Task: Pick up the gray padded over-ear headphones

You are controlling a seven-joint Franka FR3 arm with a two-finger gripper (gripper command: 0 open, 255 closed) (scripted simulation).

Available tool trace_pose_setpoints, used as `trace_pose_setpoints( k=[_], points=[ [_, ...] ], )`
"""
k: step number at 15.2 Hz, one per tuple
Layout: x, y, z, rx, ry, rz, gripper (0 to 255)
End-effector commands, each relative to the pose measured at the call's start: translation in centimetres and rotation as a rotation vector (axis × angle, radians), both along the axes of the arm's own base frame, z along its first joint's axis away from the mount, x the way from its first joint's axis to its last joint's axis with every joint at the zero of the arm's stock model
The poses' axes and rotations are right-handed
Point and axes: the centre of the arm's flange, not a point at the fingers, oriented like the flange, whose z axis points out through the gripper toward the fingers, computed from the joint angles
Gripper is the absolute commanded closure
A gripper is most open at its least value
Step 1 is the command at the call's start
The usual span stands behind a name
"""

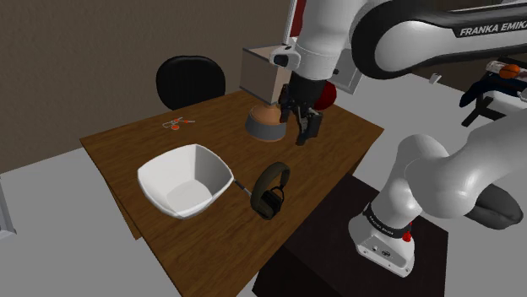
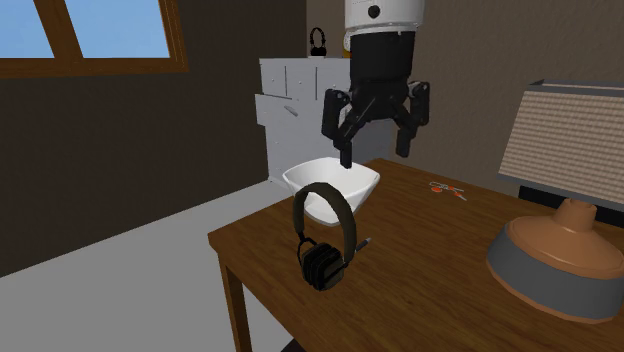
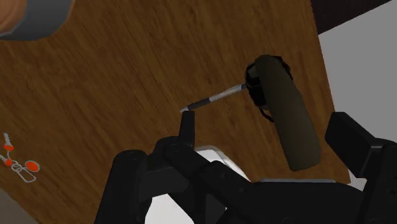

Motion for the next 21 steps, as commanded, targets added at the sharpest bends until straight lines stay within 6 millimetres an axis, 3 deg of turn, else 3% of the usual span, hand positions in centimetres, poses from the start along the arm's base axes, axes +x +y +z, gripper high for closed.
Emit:
trace_pose_setpoints(
  k=[1,4,12,14,15,21],
  points=[
    [-0.7,2.0,-1.0,0.011,-0.002,0.133,0],
    [-2.6,4.9,-2.2,0.026,-0.004,0.325,0],
    [-2.7,5.0,-6.2,0.027,-0.004,0.333,0],
    [-2.7,5.0,-6.2,0.027,-0.004,0.333,0],
    [-2.7,5.0,-6.2,0.027,-0.004,0.333,255],
    [-2.7,5.0,-6.2,0.027,-0.004,0.333,255]
  ],
)
